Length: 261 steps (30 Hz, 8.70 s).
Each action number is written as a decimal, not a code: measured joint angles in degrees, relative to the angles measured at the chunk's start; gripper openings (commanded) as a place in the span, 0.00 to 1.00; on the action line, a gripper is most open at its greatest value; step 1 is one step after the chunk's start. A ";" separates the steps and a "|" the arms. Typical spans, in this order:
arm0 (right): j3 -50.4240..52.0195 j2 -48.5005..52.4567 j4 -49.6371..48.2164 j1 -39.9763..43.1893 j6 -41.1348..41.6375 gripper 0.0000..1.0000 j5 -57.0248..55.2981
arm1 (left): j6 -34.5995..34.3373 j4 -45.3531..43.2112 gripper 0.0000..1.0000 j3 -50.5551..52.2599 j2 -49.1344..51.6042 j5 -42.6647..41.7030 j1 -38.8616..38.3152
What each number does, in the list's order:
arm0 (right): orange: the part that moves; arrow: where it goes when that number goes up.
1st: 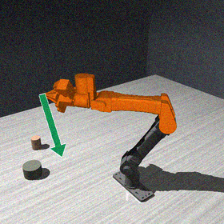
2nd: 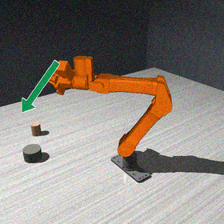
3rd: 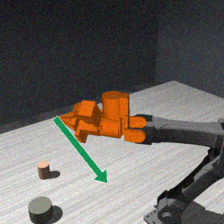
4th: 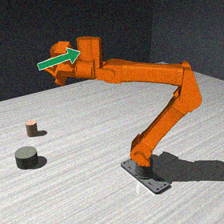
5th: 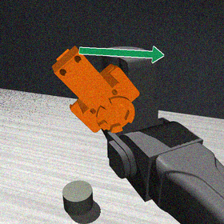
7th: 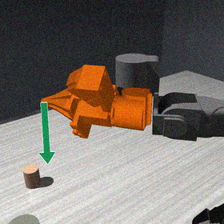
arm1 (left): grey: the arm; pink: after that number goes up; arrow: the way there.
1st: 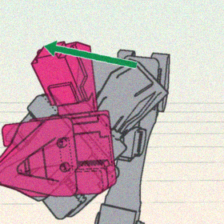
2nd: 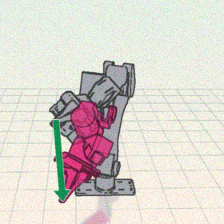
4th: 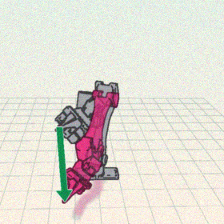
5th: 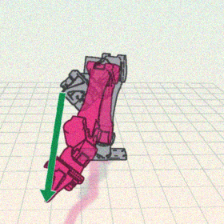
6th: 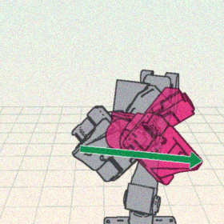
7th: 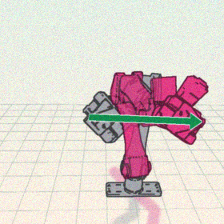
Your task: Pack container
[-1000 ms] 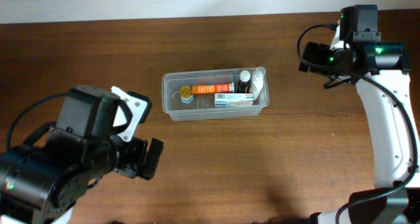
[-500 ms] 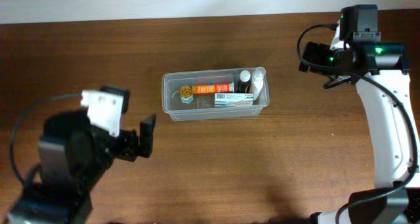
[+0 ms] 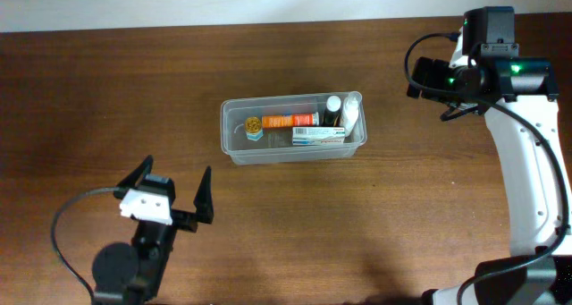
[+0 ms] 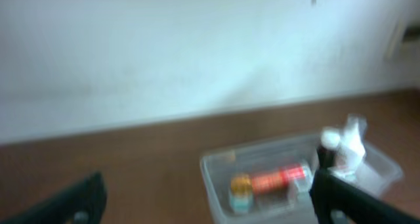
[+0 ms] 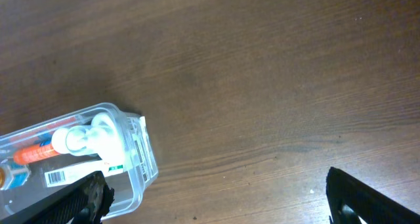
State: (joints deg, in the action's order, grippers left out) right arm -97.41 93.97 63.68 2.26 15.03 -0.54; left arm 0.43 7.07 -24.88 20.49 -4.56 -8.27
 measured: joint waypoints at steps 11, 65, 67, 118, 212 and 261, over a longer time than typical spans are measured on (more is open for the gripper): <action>0.00 0.00 0.00 0.00 0.02 0.98 0.02 | 0.00 -10.84 0.99 16.59 -14.75 -2.19 3.34; 0.00 0.00 0.00 0.00 0.04 0.98 0.02 | 0.02 -3.02 0.99 23.93 -19.65 -2.78 5.64; 0.00 0.00 0.00 0.00 0.02 0.98 0.02 | 0.02 -3.02 0.99 23.93 -19.65 -2.78 5.64; 44.39 -48.61 -63.01 -3.34 -7.76 0.98 0.68 | 0.02 -3.02 0.99 23.93 -19.65 -2.78 5.64; 96.78 -93.20 -59.74 -3.41 -8.17 0.98 3.69 | 0.02 -3.02 0.99 23.93 -19.65 -2.78 5.64; 96.78 -93.20 -59.74 -3.41 -8.22 0.98 3.67 | 0.02 -3.02 0.99 23.93 -19.65 -2.75 5.64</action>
State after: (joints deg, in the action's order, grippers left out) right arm -0.62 0.78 3.95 -1.15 6.81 3.14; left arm 0.45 4.05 -0.95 0.84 -7.31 -2.63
